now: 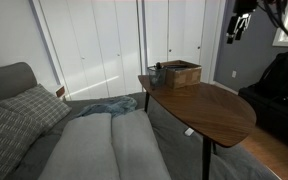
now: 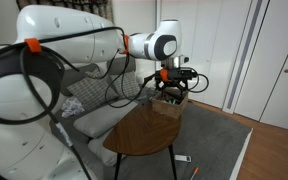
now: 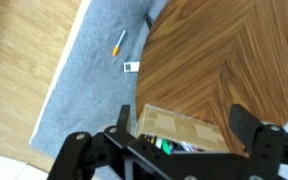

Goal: Remove the black and grey object from the box and put it on the table.

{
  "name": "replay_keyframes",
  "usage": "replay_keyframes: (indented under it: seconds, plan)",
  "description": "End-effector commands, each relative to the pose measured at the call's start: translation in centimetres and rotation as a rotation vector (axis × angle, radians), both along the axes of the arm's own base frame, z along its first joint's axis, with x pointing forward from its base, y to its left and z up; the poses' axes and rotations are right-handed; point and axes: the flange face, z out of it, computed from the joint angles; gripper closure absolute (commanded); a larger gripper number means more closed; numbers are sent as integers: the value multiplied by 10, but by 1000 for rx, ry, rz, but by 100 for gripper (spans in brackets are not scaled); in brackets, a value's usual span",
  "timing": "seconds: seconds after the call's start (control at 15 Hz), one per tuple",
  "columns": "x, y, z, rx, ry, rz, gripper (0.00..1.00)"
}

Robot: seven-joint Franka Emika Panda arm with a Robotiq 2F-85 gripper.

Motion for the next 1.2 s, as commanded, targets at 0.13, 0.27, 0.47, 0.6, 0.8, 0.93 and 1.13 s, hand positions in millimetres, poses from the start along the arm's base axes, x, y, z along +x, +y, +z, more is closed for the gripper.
replay_keyframes:
  seconds: [0.13, 0.27, 0.47, 0.6, 0.8, 0.93, 1.13]
  plan:
    - [103, 93, 31, 28, -209, 119, 0]
    - [138, 117, 18, 6, -189, 143, 0]
    - [130, 123, 9, 10, -171, 165, 0]
    - [151, 127, -6, 9, -156, 170, 0]
    - [156, 126, -4, 8, -157, 167, 0]
    - [159, 124, -3, 42, -201, 197, 0]
    - [164, 104, -9, 107, -161, 387, 0]
